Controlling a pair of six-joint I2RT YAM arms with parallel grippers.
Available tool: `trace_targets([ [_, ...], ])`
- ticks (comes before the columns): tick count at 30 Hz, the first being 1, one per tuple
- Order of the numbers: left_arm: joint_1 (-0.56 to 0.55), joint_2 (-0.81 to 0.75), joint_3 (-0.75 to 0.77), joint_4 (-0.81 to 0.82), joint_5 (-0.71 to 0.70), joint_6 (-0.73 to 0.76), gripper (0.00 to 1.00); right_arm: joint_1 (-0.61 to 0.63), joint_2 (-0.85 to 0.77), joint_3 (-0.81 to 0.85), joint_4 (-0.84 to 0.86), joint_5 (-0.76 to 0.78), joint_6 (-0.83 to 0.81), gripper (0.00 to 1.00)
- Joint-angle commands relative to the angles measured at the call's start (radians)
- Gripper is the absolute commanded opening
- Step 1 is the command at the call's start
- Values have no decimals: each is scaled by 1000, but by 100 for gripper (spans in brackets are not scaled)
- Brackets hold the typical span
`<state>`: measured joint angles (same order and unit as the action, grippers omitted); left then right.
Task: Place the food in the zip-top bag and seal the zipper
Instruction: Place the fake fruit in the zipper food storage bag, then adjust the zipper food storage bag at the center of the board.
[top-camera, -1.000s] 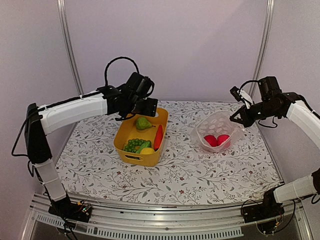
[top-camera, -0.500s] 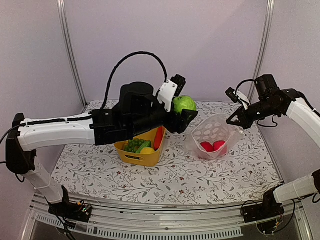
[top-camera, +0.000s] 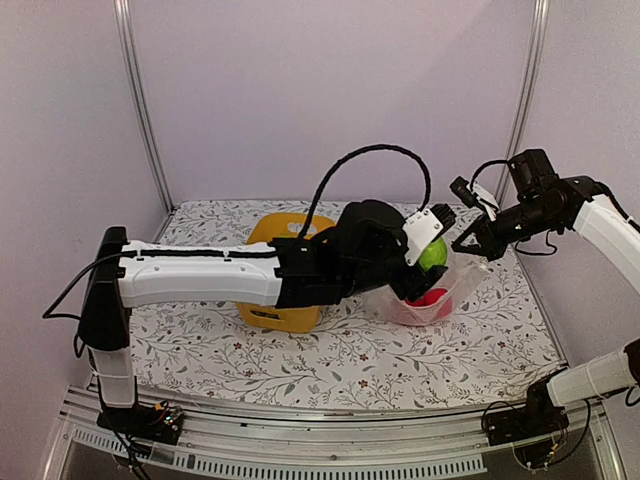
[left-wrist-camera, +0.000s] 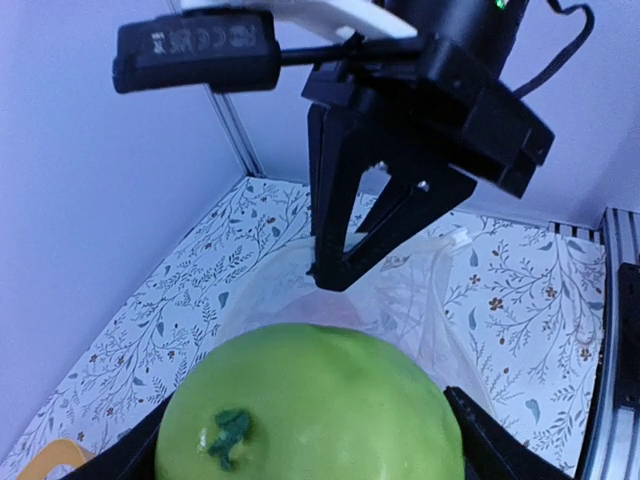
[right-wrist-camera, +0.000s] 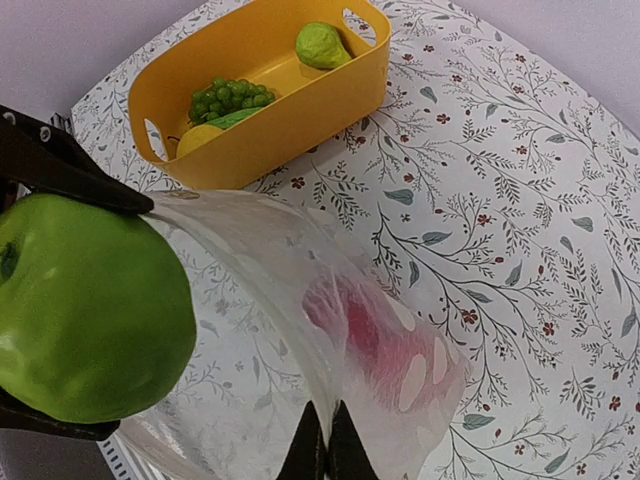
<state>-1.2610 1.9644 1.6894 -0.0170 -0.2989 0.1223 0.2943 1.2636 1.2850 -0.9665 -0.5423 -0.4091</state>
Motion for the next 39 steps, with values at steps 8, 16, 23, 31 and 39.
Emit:
trace_targets([
  [8,-20,108,116,-99,-350,87,91,6,-9,-3,-9,-29,-16,1],
  [16,-21,48,99,-68,-325,86,98,5,-3,2,-6,-29,-13,1],
  [23,-18,-77,-20,-45,-275,23,93,5,-7,1,-10,-18,-10,1],
  [31,25,-130,-19,-295,-128,-154,81,6,-23,-4,-8,-14,-8,1],
  [39,92,-13,147,-484,17,-233,69,6,-16,1,-5,-19,-3,2],
])
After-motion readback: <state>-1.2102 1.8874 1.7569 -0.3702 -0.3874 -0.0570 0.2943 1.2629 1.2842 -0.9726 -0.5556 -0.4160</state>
